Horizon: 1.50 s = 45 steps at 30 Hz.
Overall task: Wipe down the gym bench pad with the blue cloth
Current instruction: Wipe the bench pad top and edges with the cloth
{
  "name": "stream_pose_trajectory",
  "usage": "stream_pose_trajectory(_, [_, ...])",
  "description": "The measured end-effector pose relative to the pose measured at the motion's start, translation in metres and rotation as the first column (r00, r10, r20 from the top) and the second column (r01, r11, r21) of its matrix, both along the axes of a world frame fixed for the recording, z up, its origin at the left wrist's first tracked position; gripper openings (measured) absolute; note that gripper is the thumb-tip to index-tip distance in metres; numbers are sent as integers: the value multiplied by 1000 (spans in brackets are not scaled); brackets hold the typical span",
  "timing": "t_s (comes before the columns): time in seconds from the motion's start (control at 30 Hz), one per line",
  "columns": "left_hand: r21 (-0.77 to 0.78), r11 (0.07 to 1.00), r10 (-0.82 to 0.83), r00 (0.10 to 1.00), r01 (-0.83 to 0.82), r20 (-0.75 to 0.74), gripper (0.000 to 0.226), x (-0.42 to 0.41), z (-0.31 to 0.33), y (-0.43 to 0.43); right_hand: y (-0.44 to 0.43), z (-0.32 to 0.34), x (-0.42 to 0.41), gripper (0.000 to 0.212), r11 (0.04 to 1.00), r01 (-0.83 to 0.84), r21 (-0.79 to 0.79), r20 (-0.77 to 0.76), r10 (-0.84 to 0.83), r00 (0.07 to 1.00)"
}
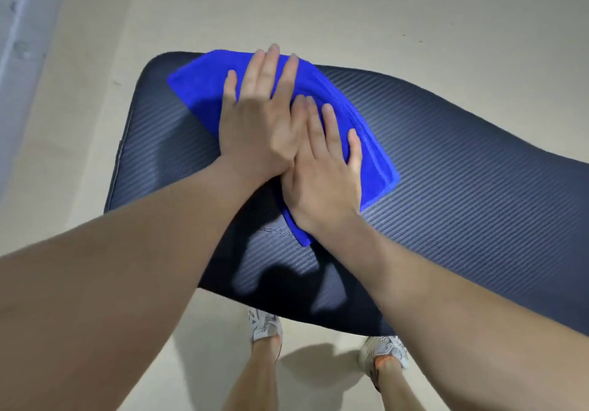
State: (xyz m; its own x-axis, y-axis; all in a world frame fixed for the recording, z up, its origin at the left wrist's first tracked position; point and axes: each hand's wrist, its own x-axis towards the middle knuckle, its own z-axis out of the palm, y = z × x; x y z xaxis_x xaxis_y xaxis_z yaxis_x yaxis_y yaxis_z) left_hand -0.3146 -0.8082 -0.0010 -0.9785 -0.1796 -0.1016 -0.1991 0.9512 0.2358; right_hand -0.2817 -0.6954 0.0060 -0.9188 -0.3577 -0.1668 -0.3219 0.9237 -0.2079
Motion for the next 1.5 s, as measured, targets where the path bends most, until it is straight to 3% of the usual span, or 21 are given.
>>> stream_pose_trajectory(0.1, [18,990,138,990,-138,18,55,29,-1,-48,-44,-1,12,62,993,-105,-60,19,106,994])
stream_pose_trajectory(0.37, [77,910,402,913,-407,74,53,103,11,-75,-72,-2,53,66,893,-451,11,89,448,890])
stream_pose_trajectory(0.57, [14,908,419,907,-420,37,58,127,7,-59,-56,2,70,65,864,-504,-10,132,501,855])
stream_pose_trajectory(0.7, [2,898,439,896,-440,58,59,132,7,-34,-29,2,76,64,883,-466,-48,69,468,881])
stream_pose_trajectory(0.83, [-30,927,374,923,-373,85,61,131,9,22,32,2,78,61,899,-423,-113,65,432,900])
stream_pose_trajectory(1.07, [21,969,244,965,-247,98,62,116,9,141,157,7,75,62,941,-337,7,96,335,937])
stream_pose_trajectory(1.37, [96,992,-95,989,84,115,61,97,12,317,338,8,85,64,988,-106,116,47,102,994])
stream_pose_trajectory(1.5, [126,968,-230,967,216,109,60,90,16,362,374,9,92,65,993,90,79,82,-96,992])
